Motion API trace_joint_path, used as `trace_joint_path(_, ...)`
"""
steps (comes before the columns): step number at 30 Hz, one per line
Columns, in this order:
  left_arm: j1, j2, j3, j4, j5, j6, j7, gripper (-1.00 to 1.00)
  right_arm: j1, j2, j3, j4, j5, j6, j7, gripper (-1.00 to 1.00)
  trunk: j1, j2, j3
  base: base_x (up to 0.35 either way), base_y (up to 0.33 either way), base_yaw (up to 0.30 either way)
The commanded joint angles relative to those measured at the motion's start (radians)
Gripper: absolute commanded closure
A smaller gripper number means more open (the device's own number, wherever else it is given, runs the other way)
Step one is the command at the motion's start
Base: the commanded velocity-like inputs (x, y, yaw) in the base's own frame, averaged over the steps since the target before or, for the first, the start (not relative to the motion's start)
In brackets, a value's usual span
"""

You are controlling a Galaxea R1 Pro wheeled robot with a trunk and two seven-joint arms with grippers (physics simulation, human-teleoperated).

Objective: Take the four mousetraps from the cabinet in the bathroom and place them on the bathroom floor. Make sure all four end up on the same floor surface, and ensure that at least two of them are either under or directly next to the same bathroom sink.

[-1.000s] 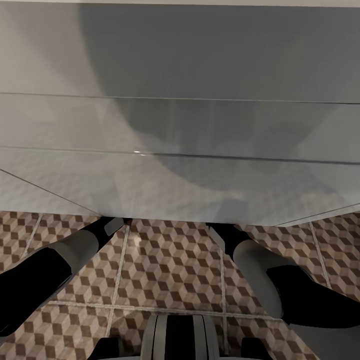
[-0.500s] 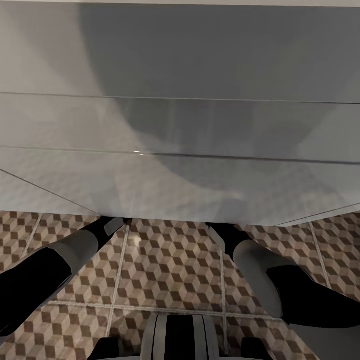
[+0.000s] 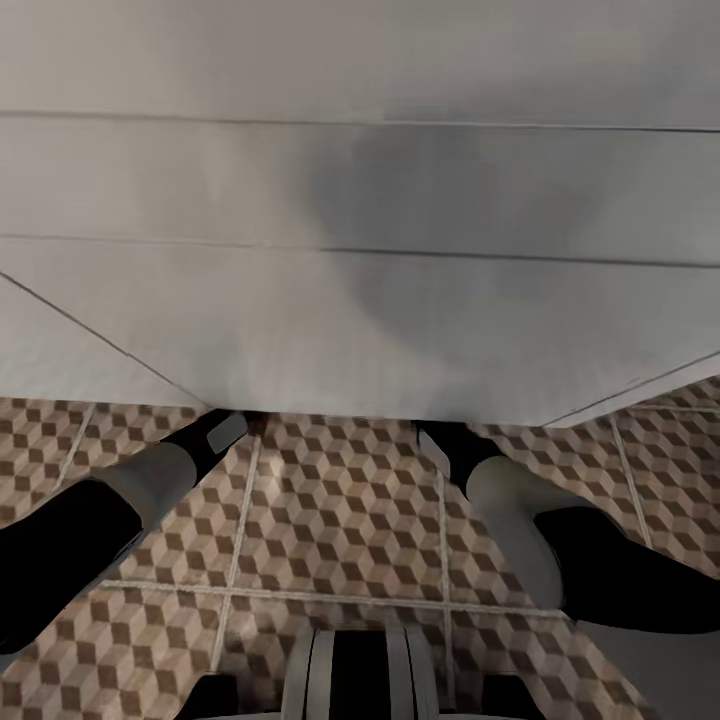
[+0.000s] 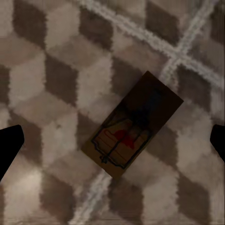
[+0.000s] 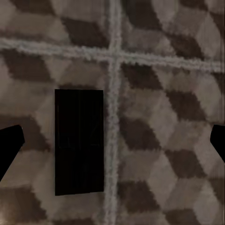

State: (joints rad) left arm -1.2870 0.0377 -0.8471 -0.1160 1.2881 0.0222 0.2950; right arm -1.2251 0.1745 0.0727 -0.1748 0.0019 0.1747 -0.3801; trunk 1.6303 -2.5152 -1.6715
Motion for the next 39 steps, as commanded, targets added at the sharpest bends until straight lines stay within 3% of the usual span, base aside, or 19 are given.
trace_joint_path(1,0.000,0.001,-0.008,-0.004,0.007,0.002,0.007,-1.00,-0.001,0.000,0.007,-0.002,0.000,0.007,-0.005,-1.00,-0.001,0.000,-0.001,-0.294,0.000,0.000)
trace_joint_path(39,0.000,-0.001,-0.012,-0.004,0.005,0.001,0.007,-1.00,0.000,0.000,0.007,-0.002,0.000,-0.008,-0.004,-1.00,-0.001,0.000,-0.001,-0.331,0.000,0.000)
